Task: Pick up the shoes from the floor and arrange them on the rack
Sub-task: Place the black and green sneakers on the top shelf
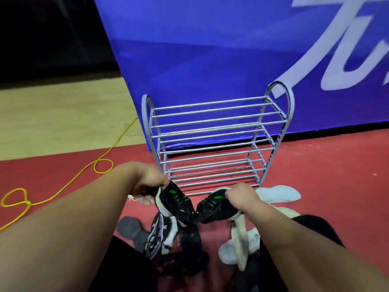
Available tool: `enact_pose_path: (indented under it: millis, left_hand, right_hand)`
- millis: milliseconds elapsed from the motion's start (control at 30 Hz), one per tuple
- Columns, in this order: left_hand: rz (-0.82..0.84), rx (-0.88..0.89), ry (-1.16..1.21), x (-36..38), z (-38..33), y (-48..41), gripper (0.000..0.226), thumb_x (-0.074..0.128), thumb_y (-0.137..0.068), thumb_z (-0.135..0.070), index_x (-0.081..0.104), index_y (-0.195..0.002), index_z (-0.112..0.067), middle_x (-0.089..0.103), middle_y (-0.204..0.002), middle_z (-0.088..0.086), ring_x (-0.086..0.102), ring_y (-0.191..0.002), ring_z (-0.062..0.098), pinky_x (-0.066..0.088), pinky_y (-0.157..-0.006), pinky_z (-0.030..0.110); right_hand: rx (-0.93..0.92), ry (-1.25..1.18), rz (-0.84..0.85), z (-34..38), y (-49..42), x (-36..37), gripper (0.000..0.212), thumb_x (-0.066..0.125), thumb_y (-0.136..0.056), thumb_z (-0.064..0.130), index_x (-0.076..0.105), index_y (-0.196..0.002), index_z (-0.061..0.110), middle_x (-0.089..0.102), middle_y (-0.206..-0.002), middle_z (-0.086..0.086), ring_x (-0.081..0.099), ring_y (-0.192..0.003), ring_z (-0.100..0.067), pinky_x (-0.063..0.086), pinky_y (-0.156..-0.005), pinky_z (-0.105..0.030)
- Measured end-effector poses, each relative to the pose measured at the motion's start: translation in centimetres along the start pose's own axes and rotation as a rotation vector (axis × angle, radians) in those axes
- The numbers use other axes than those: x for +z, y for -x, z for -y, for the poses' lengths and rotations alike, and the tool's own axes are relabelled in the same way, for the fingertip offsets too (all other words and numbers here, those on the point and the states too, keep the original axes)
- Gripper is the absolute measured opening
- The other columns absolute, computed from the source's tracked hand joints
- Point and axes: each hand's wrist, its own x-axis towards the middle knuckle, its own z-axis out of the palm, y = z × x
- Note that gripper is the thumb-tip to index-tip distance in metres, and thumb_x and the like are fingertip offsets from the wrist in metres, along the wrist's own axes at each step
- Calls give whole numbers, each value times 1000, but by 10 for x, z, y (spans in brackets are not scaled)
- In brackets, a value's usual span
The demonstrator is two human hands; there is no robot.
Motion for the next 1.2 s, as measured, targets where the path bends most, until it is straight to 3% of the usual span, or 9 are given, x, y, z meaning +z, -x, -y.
enact_pose_path:
  millis: [67, 133, 300, 500, 700, 833, 933, 1133, 1200]
  left_hand:
    - [-59, 32, -4, -12, -4, 29, 22, 47, -92, -18, 59, -76, -9, 58, -48, 2, 53, -44, 15, 47, -52, 22]
    - [-114, 68, 8, -23, -8, 58, 20, 49, -91, -17, 59, -76, -9, 58, -49, 3, 53, -45, 16, 48, -52, 22]
    - [-173, 131, 148, -56, -11, 116, 17, 47, -90, -16, 58, -79, -11, 58, -57, 3, 53, -50, 16, 46, -52, 21]
    - [-214, 240, 552, -83, -11, 150, 14, 49, -88, -20, 58, -82, -11, 64, -63, 6, 57, -47, 15, 52, -47, 20]
    - [-274, 440, 922, -75, -14, 104, 14, 54, -91, -17, 58, -80, -10, 61, -55, 2, 60, -51, 15, 55, -57, 25]
    - [-273, 530, 1165, -66, -23, 57, 7, 57, -94, -13, 62, -97, -9, 63, -72, 5, 63, -67, 18, 60, -59, 27]
    - [-246, 549, 1301, -57, -33, 22, 10, 55, -96, -7, 63, -104, -7, 69, -78, 8, 66, -75, 21, 60, -72, 34]
    - [-180, 578, 1518, -41, -44, -43, 14, 58, -98, -2, 65, -107, -10, 77, -94, 8, 74, -77, 19, 61, -67, 32]
    - [-143, 604, 1569, -36, -50, -61, 19, 56, -100, -3, 65, -115, -10, 76, -108, 10, 74, -86, 21, 62, -69, 30]
  right_hand:
    - [-57, -2, -50, 13, 12, -25, 14, 56, -85, 22, 59, -78, 10, 60, -82, -6, 58, -75, -27, 45, -59, -30]
    - [-91, -12, -101, 29, 24, -52, 15, 58, -77, 24, 60, -73, 10, 60, -76, -4, 59, -69, -24, 39, -52, -28]
    - [-170, -264, -203, 68, 65, -121, 13, 64, -75, 20, 60, -79, 8, 62, -83, -12, 62, -79, -33, 53, -69, -44]
    - [-206, -651, -259, 103, 87, -170, 31, 64, -66, 21, 60, -94, 8, 63, -91, -19, 60, -77, -30, 48, -65, -40]
    - [-190, -990, -279, 134, 68, -172, 14, 59, -87, 10, 62, -100, 10, 69, -87, -12, 67, -69, -26, 55, -53, -29]
    - [-162, -1190, -224, 150, 38, -151, 17, 59, -90, 8, 64, -107, 9, 71, -87, -12, 67, -65, -24, 58, -59, -34]
    - [-146, -1279, -179, 156, 11, -130, 5, 61, -93, 7, 64, -96, 10, 72, -88, -12, 67, -66, -22, 58, -62, -37]
    - [-104, -1525, -21, 151, -38, -86, 18, 60, -97, 8, 68, -112, 5, 75, -112, -16, 74, -98, -31, 60, -91, -48]
    - [-84, -1611, 76, 145, -51, -70, 21, 58, -99, 10, 67, -118, 3, 76, -114, -15, 74, -104, -31, 57, -97, -49]
